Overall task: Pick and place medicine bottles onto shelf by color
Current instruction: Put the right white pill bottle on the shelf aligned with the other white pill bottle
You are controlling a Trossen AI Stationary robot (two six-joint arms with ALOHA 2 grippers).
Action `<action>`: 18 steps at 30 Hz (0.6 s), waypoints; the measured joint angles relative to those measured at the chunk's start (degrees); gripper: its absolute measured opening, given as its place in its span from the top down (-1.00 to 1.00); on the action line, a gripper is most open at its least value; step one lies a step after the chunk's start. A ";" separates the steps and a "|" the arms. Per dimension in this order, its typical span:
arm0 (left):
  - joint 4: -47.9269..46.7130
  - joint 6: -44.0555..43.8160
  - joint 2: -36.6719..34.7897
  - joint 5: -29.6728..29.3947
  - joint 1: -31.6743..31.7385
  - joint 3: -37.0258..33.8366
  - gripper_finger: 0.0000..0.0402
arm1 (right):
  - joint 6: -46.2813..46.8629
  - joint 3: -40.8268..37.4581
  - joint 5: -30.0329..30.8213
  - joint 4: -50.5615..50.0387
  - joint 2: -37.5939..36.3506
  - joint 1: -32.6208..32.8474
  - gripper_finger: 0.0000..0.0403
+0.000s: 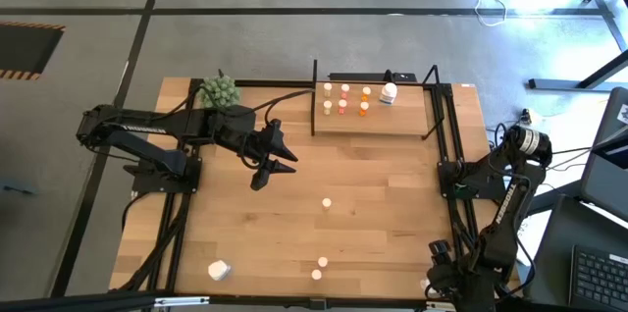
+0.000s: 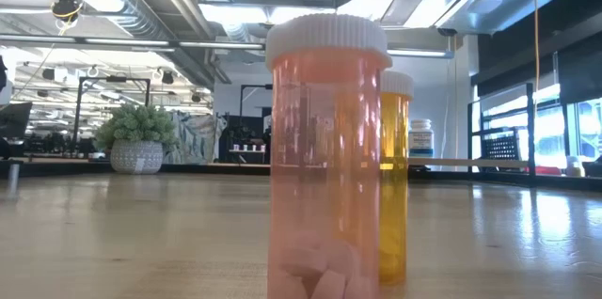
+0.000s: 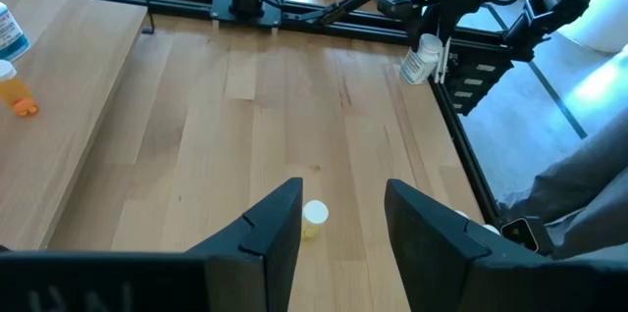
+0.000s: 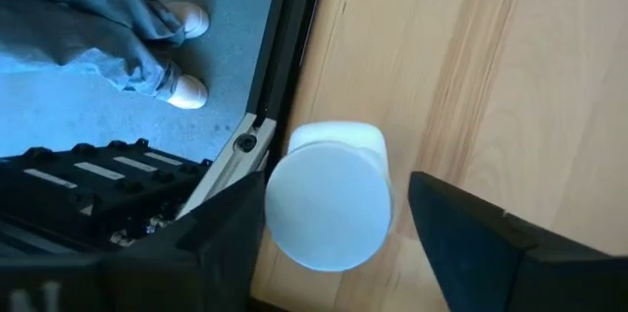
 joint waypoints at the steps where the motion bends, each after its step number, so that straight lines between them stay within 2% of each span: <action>1: 0.00 0.00 0.00 0.00 0.02 0.00 0.30 | 0.02 0.00 0.24 0.10 0.00 0.00 -0.24; 10: 0.00 0.00 0.00 0.00 0.02 0.00 0.30 | -0.04 0.00 0.45 1.02 0.16 0.00 0.06; 18: 0.00 0.00 0.00 -0.02 0.02 0.00 0.30 | 1.63 0.09 0.57 1.47 0.59 -0.65 0.08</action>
